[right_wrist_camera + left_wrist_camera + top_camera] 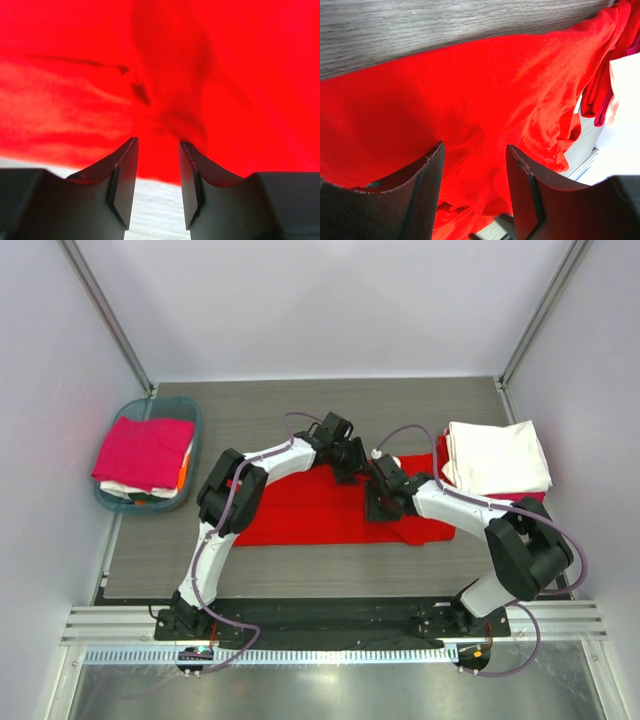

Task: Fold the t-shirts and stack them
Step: Fold the tshirt

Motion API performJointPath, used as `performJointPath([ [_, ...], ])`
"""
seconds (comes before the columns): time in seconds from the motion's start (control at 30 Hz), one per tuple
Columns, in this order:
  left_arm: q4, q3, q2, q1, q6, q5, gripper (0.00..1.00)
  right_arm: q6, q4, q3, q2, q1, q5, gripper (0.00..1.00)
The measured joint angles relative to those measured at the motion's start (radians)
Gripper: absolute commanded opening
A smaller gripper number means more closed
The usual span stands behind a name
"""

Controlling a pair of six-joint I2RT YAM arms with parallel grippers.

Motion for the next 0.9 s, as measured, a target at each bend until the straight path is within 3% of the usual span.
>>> performJointPath([
  [0.57, 0.0, -0.003, -0.002, -0.001, 0.0, -0.004, 0.54, -0.047, -0.045, 0.08, 0.075, -0.119, 0.103, 0.4],
  [0.7, 0.0, -0.003, -0.003, -0.001, 0.0, -0.004, 0.54, -0.066, -0.045, 0.082, 0.081, -0.166, 0.084, 0.29],
  [0.9, -0.001, -0.004, -0.006, -0.001, 0.003, -0.011, 0.55, -0.088, -0.042, 0.103, 0.087, -0.228, -0.016, 0.04],
])
